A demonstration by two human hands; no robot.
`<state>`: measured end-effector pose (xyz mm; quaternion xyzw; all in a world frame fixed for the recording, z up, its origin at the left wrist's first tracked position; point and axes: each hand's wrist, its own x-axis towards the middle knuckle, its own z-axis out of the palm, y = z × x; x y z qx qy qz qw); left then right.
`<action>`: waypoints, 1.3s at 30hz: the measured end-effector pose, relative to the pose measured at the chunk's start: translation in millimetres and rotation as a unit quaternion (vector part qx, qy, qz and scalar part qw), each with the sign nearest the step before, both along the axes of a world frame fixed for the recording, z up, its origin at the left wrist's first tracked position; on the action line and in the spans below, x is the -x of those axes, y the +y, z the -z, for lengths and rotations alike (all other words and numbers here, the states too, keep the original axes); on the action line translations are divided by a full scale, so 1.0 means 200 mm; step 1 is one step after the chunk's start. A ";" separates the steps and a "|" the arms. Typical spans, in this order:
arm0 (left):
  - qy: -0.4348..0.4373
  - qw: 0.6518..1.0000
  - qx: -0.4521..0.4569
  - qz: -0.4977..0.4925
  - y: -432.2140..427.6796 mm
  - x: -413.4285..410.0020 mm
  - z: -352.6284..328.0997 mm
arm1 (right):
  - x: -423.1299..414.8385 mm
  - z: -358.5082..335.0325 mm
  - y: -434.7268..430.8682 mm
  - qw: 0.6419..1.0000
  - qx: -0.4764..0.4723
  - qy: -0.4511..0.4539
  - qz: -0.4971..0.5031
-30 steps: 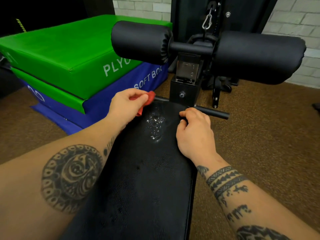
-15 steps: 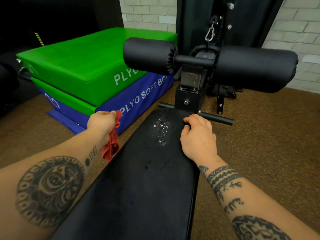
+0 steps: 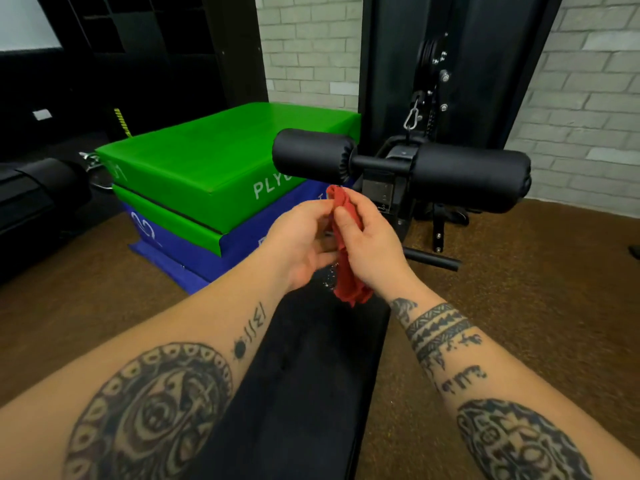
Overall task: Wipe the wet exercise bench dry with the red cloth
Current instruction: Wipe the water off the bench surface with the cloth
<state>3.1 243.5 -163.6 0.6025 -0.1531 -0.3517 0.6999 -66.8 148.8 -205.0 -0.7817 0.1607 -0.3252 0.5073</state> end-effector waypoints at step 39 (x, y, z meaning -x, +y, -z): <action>-0.382 0.802 -0.457 -0.038 0.32 -0.15 0.60 | 0.03 0.39 -0.29 0.852 0.350 0.350 0.168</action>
